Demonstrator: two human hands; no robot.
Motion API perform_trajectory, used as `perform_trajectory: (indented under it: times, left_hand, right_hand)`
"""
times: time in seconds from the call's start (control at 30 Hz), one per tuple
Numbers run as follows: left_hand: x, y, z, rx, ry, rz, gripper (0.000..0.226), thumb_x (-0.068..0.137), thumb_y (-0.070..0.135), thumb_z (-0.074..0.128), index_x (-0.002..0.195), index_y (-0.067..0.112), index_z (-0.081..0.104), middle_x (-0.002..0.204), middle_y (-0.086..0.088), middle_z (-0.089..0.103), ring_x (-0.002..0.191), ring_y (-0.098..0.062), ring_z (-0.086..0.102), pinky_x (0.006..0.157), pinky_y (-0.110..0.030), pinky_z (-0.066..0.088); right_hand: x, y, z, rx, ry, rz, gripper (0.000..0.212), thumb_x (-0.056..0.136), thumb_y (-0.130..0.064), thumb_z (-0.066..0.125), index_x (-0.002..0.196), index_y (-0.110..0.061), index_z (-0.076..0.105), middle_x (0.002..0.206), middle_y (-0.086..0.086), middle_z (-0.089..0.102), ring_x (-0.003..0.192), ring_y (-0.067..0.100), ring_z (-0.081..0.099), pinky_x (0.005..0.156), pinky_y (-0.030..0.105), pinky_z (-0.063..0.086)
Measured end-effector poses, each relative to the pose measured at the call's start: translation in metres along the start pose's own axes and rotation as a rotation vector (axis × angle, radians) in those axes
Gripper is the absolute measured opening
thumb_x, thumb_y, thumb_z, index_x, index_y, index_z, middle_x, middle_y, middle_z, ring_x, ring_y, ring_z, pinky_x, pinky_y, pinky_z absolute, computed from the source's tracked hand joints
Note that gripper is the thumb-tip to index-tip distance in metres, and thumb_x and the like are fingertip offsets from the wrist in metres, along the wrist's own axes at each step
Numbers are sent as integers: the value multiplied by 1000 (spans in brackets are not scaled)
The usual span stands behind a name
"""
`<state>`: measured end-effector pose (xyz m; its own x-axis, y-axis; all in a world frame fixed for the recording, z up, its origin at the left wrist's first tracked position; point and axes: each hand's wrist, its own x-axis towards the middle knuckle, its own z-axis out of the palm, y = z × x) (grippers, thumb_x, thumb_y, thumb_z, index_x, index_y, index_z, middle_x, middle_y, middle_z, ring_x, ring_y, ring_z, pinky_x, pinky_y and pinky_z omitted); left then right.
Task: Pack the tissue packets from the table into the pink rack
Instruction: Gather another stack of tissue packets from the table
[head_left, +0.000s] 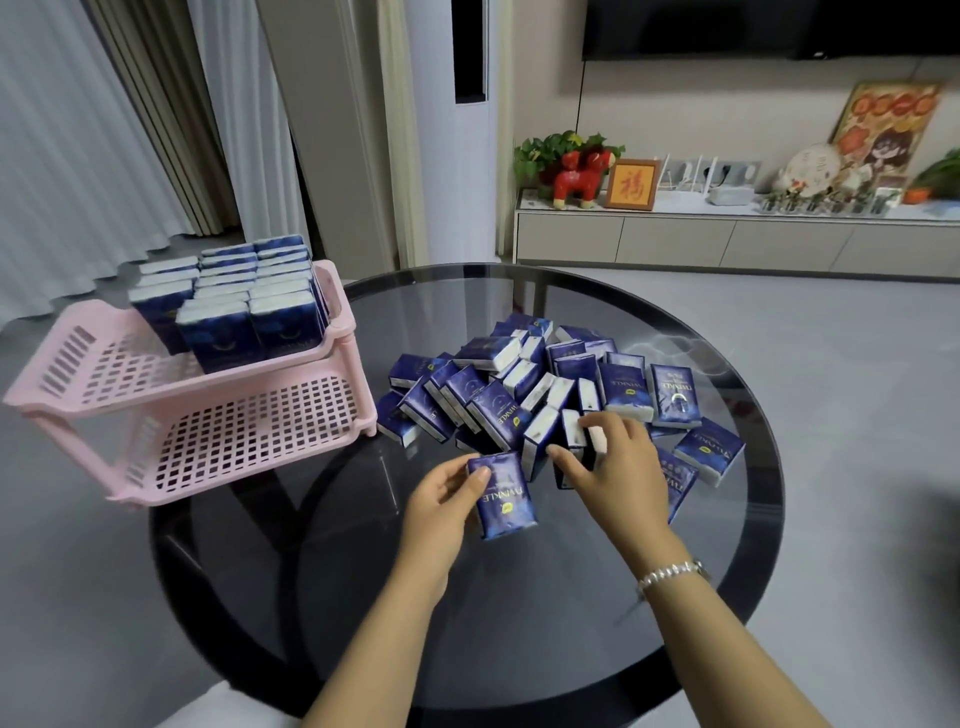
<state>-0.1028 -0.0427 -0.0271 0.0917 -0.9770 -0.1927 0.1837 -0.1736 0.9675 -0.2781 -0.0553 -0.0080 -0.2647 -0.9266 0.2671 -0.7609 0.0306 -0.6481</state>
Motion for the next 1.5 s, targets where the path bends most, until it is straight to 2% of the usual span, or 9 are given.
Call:
perform_trajectory:
  times: [0.17,0.4,0.53,0.63,0.8,0.97,1.13,1.33,1.5]
  left_hand:
    - [-5,6,-12,-86,-13,-26,24,89,10,62,113,8,61,104,-9,71,85,-20,69,77,-38,56]
    - [-12,12,-31,-67,-30,-91,33,89,0,58,118,14,55,106,-11,65,81,-18,67,63,-28,59]
    - [-20,11,-36,-13,7,-92,34,86,-5,57,117,10,51,107,-10,59,84,-19,66,68,-31,60]
    - [-25,10,-37,-6,56,-91,31,85,-2,62,111,7,46,106,-12,56,84,-20,66,71,-32,59]
    - [-26,6,-42,-13,129,-108,41,83,3,68,112,17,44,102,-6,55,80,-26,67,78,-40,57]
    - [-26,-1,-39,130,92,-145,30,84,3,64,110,16,57,96,-2,66,88,-21,66,86,-40,55]
    - [-25,-1,-37,15,124,-163,20,90,9,58,109,8,56,103,-13,66,83,-21,65,74,-34,55]
    - [-28,-1,-27,-4,75,-105,12,95,19,53,106,21,49,108,-6,63,94,-21,65,83,-39,55]
    - [-29,-3,-22,-56,29,-83,40,75,55,68,101,28,52,110,-6,68,100,-23,67,91,-52,52]
  right_hand:
    - [-2,-2,-7,73,-27,41,24,83,-29,64,103,-22,51,111,3,53,76,14,52,60,30,40]
    - [-32,3,-10,415,-224,236,46,74,-41,54,110,-67,40,103,10,59,95,26,60,75,44,57]
    - [-44,1,-2,422,-328,276,37,84,-31,55,119,-41,52,112,10,50,79,15,57,59,14,46]
    - [-51,-2,-1,363,-299,252,23,83,-23,63,103,-28,52,111,6,45,84,13,54,60,17,39]
    - [-58,-8,1,105,-269,157,29,74,-36,74,89,-25,53,118,-7,40,116,18,37,94,32,30]
    - [-62,-10,6,-70,-243,47,30,78,-44,69,102,-26,62,105,-10,42,105,16,33,87,28,24]
    - [-66,-18,5,389,-161,192,7,82,-27,69,83,-21,65,79,3,64,81,20,57,64,25,43]
    - [-76,-40,14,865,-227,400,10,88,-20,62,93,-12,65,73,7,52,61,9,46,58,21,38]
    - [-80,-52,24,789,-215,364,13,86,-28,64,93,-17,65,75,-3,61,66,8,53,60,19,42]
